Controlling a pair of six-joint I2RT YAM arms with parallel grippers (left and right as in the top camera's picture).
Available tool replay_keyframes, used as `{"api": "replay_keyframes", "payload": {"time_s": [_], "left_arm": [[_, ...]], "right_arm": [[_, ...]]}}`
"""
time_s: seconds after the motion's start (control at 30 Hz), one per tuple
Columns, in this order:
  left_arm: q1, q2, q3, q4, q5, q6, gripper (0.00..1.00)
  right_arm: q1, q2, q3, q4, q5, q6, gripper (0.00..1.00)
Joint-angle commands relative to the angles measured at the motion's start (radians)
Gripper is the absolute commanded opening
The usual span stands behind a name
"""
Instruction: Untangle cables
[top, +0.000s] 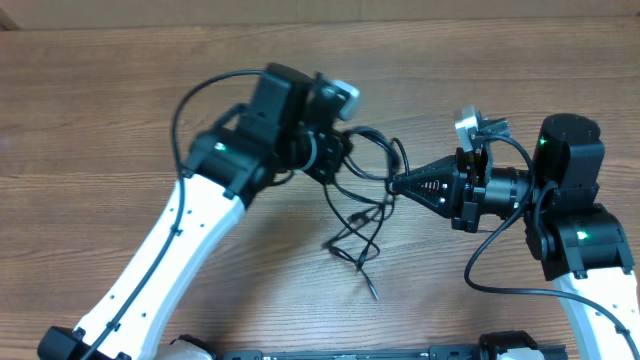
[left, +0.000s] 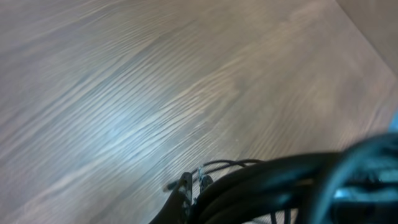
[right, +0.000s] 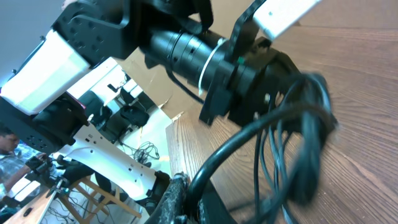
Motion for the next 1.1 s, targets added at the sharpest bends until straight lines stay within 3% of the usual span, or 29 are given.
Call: {"api": "replay_keyframes", "payload": {"time_s": [0.0,0.27,0.37,0.6,0.7,0.77,0.83,1.07], "left_arm": [[0.091,0.003,0.013,-0.018,-0.058,-0.146,0.04],[0.191,0.003,0.013,-0.025,0.048,-0.178,0.04],[0.211,0.003,0.013,-0.018,0.138,-0.1,0.04],[0.193,0.003,0.013,-0.04,0.509,0.325,0.04],[0.168,0.003,0.013,-0.057,0.618,0.441,0.04],[0.14,0.003,0.013,-0.066,0.615,0.478,0.04],[0.115,0.003,0.013,-0.065,0.597,0.48,0.04],[0.027,0.003,0.013,-0.046,0.563,0.479,0.04]], "right_arm": [[0.004,-0.014,0.01,0.007,-0.081,-0.005,0.04],[0.004,-0.014,0.01,0.001,-0.08,-0.004,0.04],[0.004,-0.014,0.01,-0.002,-0.08,-0.004,0.04],[0.004,-0.014,0.01,-0.097,0.028,-0.004,0.25],[0.004,-0.014,0.01,-0.135,0.056,-0.004,0.48],[0.004,-0.014,0.01,-0.134,0.069,-0.004,0.61],[0.004,-0.014,0.01,-0.126,0.07,-0.005,0.68],[0.004,-0.014,0.01,-0.118,0.097,-0.004,0.7]]}}
